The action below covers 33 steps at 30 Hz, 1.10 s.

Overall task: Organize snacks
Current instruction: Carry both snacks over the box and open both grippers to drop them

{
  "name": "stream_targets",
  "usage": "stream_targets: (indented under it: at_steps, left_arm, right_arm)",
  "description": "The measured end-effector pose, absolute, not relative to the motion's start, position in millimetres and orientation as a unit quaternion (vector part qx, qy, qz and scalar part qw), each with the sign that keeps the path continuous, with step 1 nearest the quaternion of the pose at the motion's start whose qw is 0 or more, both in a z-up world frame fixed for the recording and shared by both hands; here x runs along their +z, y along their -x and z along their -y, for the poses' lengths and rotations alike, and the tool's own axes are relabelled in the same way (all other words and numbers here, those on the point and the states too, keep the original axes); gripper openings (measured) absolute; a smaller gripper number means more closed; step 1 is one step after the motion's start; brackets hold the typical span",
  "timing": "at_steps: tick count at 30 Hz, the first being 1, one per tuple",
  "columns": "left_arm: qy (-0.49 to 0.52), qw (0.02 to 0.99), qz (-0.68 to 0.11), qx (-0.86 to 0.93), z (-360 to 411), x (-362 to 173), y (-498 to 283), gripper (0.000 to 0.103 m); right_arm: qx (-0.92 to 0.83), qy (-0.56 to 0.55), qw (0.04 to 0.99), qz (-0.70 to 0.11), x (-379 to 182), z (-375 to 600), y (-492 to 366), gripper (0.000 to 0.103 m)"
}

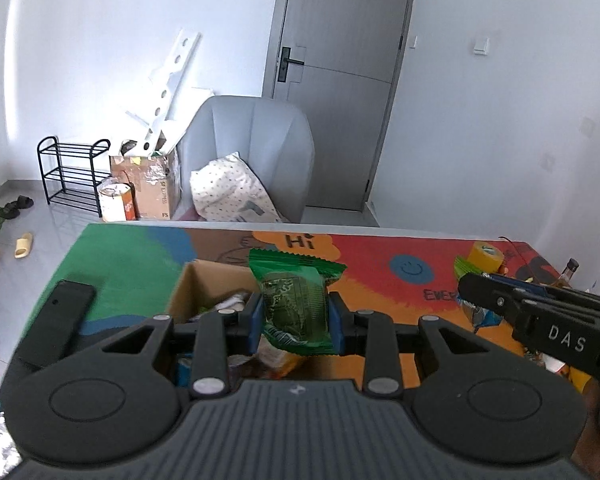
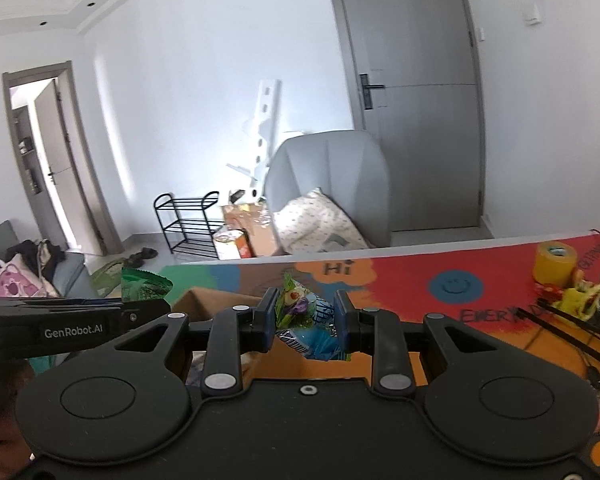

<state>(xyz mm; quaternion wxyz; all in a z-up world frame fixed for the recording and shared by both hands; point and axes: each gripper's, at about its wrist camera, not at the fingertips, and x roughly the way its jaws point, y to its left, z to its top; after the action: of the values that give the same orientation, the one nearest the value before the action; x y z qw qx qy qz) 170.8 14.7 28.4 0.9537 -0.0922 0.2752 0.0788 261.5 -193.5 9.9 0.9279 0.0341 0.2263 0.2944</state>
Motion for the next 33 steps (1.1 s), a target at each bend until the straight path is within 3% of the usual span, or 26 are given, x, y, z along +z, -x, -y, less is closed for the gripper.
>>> stream_targets:
  at_steps: [22, 27, 33]
  left_arm:
    - [0.111, 0.939, -0.317, 0.080, -72, -2, -156, 0.033]
    - [0.125, 0.932, -0.330, 0.081, -81, -10, -159, 0.055]
    - [0.140, 0.930, -0.326, 0.096, -95, -12, -146, 0.064]
  right_arm:
    - [0.377, -0.032, 0.891, -0.252, -1, 141, -254, 0.027]
    - [0.388, -0.029, 0.883, -0.263, -8, 132, -255, 0.027]
    - [0.395, -0.024, 0.875, -0.279, -17, 124, -257, 0.027]
